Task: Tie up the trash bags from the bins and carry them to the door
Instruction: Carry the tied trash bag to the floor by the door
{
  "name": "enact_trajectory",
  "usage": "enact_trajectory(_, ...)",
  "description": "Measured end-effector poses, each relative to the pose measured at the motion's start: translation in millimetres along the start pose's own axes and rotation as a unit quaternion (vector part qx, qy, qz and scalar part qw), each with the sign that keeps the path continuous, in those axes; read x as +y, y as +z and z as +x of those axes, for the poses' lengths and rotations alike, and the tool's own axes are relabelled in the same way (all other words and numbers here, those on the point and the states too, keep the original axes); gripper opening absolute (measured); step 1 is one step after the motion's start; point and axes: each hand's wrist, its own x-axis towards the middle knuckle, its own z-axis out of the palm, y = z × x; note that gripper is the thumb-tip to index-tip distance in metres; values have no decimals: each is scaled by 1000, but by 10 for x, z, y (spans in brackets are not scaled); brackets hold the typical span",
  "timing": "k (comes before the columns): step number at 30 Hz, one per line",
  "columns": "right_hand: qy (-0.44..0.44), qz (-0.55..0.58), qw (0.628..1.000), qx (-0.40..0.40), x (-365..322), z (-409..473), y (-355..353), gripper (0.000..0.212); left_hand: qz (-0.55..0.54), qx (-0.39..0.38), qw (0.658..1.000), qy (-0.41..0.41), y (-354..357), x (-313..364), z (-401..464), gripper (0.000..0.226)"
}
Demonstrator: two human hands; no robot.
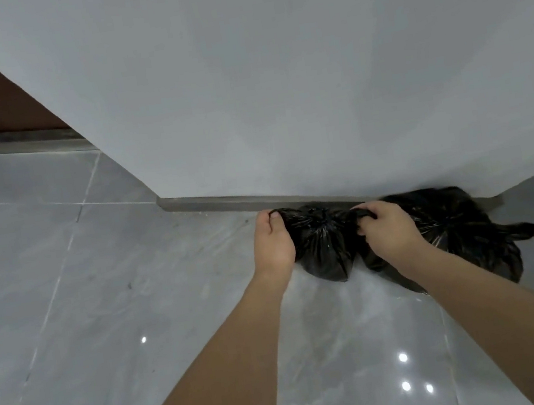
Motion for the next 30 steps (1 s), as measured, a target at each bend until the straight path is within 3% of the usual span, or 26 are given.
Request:
enact_trajectory(4, 27, -34, 999, 0, -129, -57, -153, 35, -7, -42, 997, -58, 2, 103, -71, 13)
enact_trajectory(7, 43, -44, 997, -44, -423, -388, -303, 49, 14, -56, 995, -80, -165, 413, -348, 32)
enact_trajectory(10, 34, -91, 993, -61, -841, -787, -470, 52, 102, -45, 992, -56, -437, 836, -682, 48)
enact_trajectory(16, -61, -205, 972, -97, -2096, -1846, -1062, 50, 266, -12, 963, 39, -1194, 2031, -1682, 44)
enact_trajectory(21, -149, -288, 938, -122, -3283, -3011, -1771, 50, 321, 11, 942, 94, -1973, 3290, -2891, 39)
enact_trajectory(25, -244, -330, 903, -125, -4266, -4114, -2277, 50, 341, 62, 930, 123, -2716, 4196, -4018, 38)
enact_trajectory(30, -358, -364, 851, -125, -5262, -5356, -2622, 52, 406, 161, 885, 162, -3632, 5055, -5266, 41)
